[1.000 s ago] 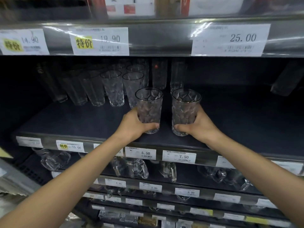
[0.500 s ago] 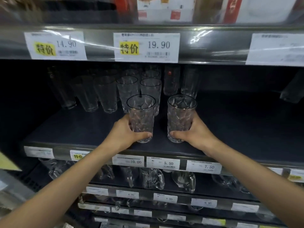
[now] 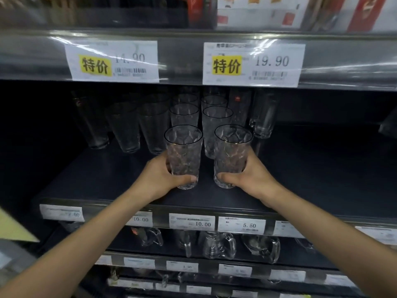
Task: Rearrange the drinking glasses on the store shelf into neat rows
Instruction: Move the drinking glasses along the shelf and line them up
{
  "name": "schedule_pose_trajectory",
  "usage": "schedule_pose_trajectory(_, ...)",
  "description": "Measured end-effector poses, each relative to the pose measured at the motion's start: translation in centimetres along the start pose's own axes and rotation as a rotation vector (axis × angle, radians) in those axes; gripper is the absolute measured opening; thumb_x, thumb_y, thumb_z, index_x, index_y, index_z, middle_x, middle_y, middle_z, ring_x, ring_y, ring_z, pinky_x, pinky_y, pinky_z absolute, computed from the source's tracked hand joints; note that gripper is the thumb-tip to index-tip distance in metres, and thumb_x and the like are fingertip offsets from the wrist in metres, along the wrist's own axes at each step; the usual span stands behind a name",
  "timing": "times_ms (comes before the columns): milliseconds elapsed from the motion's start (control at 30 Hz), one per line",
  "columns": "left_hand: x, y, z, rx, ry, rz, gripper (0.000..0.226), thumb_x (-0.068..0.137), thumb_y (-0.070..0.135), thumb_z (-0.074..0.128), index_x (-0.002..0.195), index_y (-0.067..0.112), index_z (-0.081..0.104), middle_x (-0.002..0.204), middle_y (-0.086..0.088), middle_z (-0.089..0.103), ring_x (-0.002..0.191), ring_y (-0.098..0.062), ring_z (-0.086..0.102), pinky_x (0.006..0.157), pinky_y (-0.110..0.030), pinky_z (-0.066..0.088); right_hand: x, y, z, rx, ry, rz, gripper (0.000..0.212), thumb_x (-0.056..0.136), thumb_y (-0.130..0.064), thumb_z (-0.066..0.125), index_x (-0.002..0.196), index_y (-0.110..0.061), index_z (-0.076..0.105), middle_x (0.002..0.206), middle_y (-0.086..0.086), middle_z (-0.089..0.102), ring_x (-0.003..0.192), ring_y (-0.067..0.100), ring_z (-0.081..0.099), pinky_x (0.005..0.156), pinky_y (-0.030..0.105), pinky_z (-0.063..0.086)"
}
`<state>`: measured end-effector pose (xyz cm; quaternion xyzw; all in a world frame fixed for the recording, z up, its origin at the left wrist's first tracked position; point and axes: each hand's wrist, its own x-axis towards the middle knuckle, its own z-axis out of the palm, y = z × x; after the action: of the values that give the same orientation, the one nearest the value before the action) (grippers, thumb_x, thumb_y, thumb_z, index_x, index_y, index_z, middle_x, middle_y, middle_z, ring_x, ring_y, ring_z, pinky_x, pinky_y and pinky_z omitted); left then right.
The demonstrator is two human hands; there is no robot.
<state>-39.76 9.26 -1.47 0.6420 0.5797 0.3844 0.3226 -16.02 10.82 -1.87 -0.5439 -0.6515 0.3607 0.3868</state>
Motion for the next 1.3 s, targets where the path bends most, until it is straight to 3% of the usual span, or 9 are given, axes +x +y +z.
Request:
schedule_pose_trajectory(267, 1.6, -1.3, -0.7, -0.038, -0.029, 0.018, 0.068, 0.064, 0.024, 0.090, 0.124, 0.025, 0.057, 0.116, 0.011, 0.069, 0.105, -0.002, 0.065, 0.097, -0.025, 0.050, 0.8, 0.0, 1.1, -0.001, 0.030, 0.006, 0.071, 0.066, -0.023, 0.088, 0.123, -0.032, 0.046, 0.111, -0.013, 0.067, 0.104, 0.004, 0.066, 0.100, 0.034, 0.051)
schedule_pose_trajectory(433, 2.4, -1.5, -0.8, -0.066, -0.045, 0.034, 0.066, 0.068, 0.018, 0.088, 0.126, 0.023, 0.056, 0.115, 0.013, 0.066, 0.101, 0.008, 0.060, 0.082, -0.007, 0.044, 1.2, -0.3, 1.8, -0.006, 0.045, -0.002, 0.073, 0.068, -0.023, 0.087, 0.127, -0.028, 0.044, 0.112, -0.013, 0.066, 0.105, 0.003, 0.064, 0.100, 0.032, 0.051)
schedule_pose_trajectory(600, 3.2, -2.3, -0.8, -0.095, -0.045, 0.039, 0.069, 0.068, 0.018, 0.088, 0.129, 0.019, 0.055, 0.122, 0.007, 0.065, 0.107, 0.002, 0.060, 0.088, -0.013, 0.046, 1.6, -0.4, 2.2, -0.007, 0.042, -0.012, 0.073, 0.069, -0.021, 0.086, 0.127, -0.028, 0.043, 0.110, -0.015, 0.065, 0.103, 0.001, 0.064, 0.099, 0.030, 0.051)
schedule_pose_trajectory(700, 3.5, -2.6, -0.7, -0.114, -0.041, 0.039, 0.070, 0.067, 0.018, 0.088, 0.129, 0.017, 0.056, 0.124, 0.005, 0.066, 0.112, -0.006, 0.061, 0.099, -0.026, 0.048, 1.8, -0.3, 2.5, 0.001, 0.045, -0.020, 0.082, 0.056, -0.033, 0.084, 0.127, -0.027, 0.043, 0.109, -0.012, 0.067, 0.103, 0.004, 0.065, 0.099, 0.035, 0.052)
schedule_pose_trajectory(767, 3.6, -2.6, -0.6, -0.127, -0.037, 0.040, 0.068, 0.068, 0.017, 0.088, 0.128, 0.017, 0.057, 0.123, 0.005, 0.066, 0.113, -0.007, 0.061, 0.098, -0.024, 0.047, 1.9, -0.3, 2.6, 0.009, 0.052, -0.017, 0.085, 0.050, -0.040, 0.080, 0.126, -0.027, 0.043, 0.108, -0.010, 0.067, 0.103, 0.005, 0.066, 0.099, 0.037, 0.052)
schedule_pose_trajectory(867, 3.6, -2.6, -0.5, -0.146, -0.031, 0.049, 0.064, 0.068, 0.014, 0.087, 0.125, 0.018, 0.059, 0.119, 0.005, 0.067, 0.110, -0.006, 0.062, 0.089, -0.015, 0.046, 1.9, -0.3, 2.7, 0.002, 0.060, -0.018, 0.079, 0.059, -0.031, 0.084, 0.126, -0.026, 0.042, 0.107, -0.011, 0.066, 0.103, 0.006, 0.065, 0.099, 0.037, 0.052)
schedule_pose_trajectory(967, 3.7, -2.8, -0.5, -0.158, -0.027, 0.055, 0.061, 0.067, 0.014, 0.088, 0.121, 0.021, 0.060, 0.118, 0.006, 0.068, 0.110, -0.007, 0.063, 0.093, -0.019, 0.048, 1.9, -0.2, 2.7, -0.005, 0.060, -0.019, 0.073, 0.069, -0.021, 0.085, 0.126, -0.027, 0.041, 0.107, -0.012, 0.065, 0.104, 0.006, 0.064, 0.099, 0.034, 0.051)
schedule_pose_trajectory(1300, 3.7, -2.7, -0.4, -0.184, -0.053, 0.078, 0.056, 0.069, 0.013, 0.086, 0.117, 0.024, 0.060, 0.117, 0.008, 0.068, 0.111, -0.006, 0.063, 0.094, -0.019, 0.047, 2.2, -0.2, 2.7, -0.013, 0.057, -0.026, 0.073, 0.070, -0.022, 0.084, 0.127, -0.028, 0.038, 0.110, -0.014, 0.062, 0.107, 0.004, 0.062, 0.100, 0.032, 0.050)
